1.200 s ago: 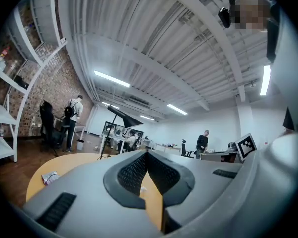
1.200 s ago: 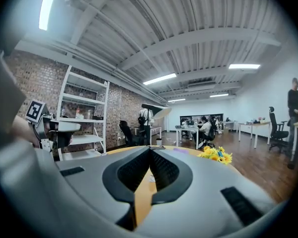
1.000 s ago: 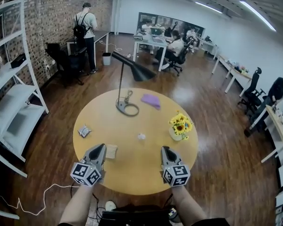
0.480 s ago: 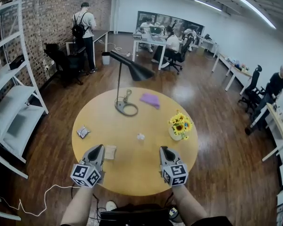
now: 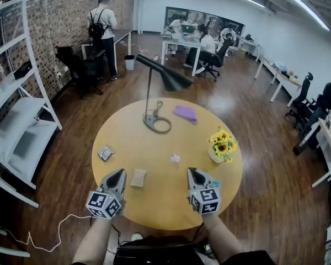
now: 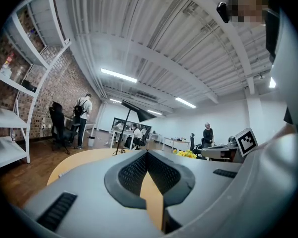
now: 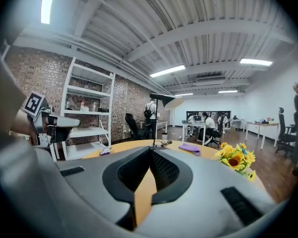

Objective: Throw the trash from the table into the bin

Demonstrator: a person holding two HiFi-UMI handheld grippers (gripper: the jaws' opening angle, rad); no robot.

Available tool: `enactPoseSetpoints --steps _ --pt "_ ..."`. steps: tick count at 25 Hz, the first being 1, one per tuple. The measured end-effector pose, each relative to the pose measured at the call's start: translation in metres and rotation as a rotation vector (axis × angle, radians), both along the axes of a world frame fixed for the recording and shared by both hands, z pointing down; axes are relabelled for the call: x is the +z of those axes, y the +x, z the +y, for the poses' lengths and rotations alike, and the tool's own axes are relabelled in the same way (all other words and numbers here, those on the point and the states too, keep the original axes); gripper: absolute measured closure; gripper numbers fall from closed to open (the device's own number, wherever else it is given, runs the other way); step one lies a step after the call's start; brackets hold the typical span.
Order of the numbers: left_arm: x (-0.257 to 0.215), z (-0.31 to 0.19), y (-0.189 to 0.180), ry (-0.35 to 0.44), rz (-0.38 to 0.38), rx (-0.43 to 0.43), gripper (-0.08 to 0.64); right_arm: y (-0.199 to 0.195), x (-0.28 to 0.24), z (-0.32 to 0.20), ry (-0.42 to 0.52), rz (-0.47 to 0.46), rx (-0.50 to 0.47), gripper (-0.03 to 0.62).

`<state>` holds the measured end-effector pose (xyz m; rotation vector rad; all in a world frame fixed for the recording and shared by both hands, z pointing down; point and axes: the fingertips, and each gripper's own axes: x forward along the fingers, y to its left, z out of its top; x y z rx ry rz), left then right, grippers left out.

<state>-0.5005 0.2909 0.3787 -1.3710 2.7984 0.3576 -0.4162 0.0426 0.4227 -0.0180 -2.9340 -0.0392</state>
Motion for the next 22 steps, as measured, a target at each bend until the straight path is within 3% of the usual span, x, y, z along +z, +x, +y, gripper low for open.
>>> enactPoseSetpoints --steps 2,6,10,14,16,18,22 --pt "0.011 0.006 -0.009 -0.029 0.034 0.009 0.560 -0.009 0.006 0.015 -0.013 0.011 -0.011 0.592" --pt "0.038 0.005 -0.027 -0.081 0.120 0.028 0.431 -0.020 0.019 0.037 -0.037 0.034 -0.012 0.592" --pt "0.062 -0.010 -0.035 -0.144 0.154 0.025 0.389 -0.016 0.031 0.039 -0.060 0.057 0.015 0.592" --pt "0.092 -0.030 -0.040 -0.204 0.242 0.023 0.359 -0.012 0.050 0.034 -0.087 0.120 0.019 0.592" --pt "0.113 -0.043 -0.044 -0.260 0.288 0.031 0.352 -0.018 0.062 0.030 -0.102 0.148 0.002 0.592" --pt "0.138 -0.052 -0.049 -0.324 0.343 0.033 0.301 -0.028 0.076 0.027 -0.118 0.179 -0.029 0.592" --pt "0.180 -0.066 -0.060 -0.412 0.431 0.014 0.287 -0.040 0.103 0.021 -0.133 0.242 -0.077 0.592"
